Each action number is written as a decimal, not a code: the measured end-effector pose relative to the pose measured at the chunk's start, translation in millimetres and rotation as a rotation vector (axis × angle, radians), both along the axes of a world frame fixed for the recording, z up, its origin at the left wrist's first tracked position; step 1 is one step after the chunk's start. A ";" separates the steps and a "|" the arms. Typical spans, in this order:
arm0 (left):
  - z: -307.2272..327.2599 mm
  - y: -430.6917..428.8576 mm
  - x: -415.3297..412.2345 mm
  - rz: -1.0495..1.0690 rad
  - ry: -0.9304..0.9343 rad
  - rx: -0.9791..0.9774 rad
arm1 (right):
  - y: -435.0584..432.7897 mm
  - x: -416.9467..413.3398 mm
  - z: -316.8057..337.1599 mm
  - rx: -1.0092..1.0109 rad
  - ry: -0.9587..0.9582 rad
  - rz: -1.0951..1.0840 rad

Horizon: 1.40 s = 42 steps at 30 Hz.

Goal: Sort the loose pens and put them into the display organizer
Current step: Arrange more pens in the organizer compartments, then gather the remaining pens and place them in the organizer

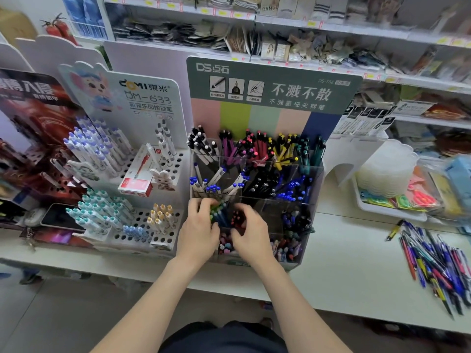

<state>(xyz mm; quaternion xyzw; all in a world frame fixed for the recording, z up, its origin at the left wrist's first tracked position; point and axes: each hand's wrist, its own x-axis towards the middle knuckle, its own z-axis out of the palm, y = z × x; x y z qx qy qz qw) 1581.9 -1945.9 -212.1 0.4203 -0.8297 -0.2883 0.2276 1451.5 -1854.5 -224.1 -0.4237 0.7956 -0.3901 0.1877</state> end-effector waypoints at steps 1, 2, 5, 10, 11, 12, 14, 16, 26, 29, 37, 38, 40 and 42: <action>1.4 2.7 0.3 0.013 0.009 -0.030 | 3.6 -0.6 1.8 -0.021 0.000 -0.046; 3.8 6.1 -0.3 0.024 0.023 -0.057 | 8.2 -1.4 4.6 -0.051 0.015 -0.077; 13.5 18.1 -8.9 -0.002 0.081 -0.110 | 26.5 -6.1 14.2 -0.136 0.071 -0.081; 29.0 42.3 -45.0 -0.261 0.134 -0.026 | 67.0 -37.9 41.7 -0.218 -0.052 -0.198; 33.2 44.9 -50.6 -0.314 0.128 0.012 | 73.1 -44.3 46.8 -0.247 -0.098 -0.237; 37.4 51.1 -60.7 -0.367 0.119 0.050 | 83.3 -54.2 51.1 -0.277 -0.142 -0.285; 48.4 68.4 -87.4 -0.463 0.098 0.111 | 106.2 -80.0 57.2 -0.312 -0.220 -0.410; 58.8 89.3 -119.0 -0.543 0.067 0.133 | 130.0 -112.7 57.5 -0.265 -0.293 -0.532; 21.9 198.1 -315.7 -0.723 -0.293 0.113 | 256.2 -281.2 7.4 0.161 -0.339 -0.547; -6.9 226.4 -365.5 -0.754 -0.406 0.105 | 290.0 -324.2 -18.7 0.283 -0.255 -0.553; -74.9 284.6 -464.5 -0.797 -0.623 0.145 | 378.0 -383.6 -81.7 0.601 -0.006 -0.761; -82.0 289.1 -473.8 -0.810 -0.653 0.140 | 387.4 -385.9 -88.0 0.643 0.013 -0.757; -95.5 295.9 -488.9 -0.821 -0.690 0.101 | 401.6 -387.5 -100.4 0.692 0.039 -0.737; -108.2 301.4 -500.6 -0.832 -0.709 0.024 | 410.3 -387.7 -110.4 0.694 0.047 -0.732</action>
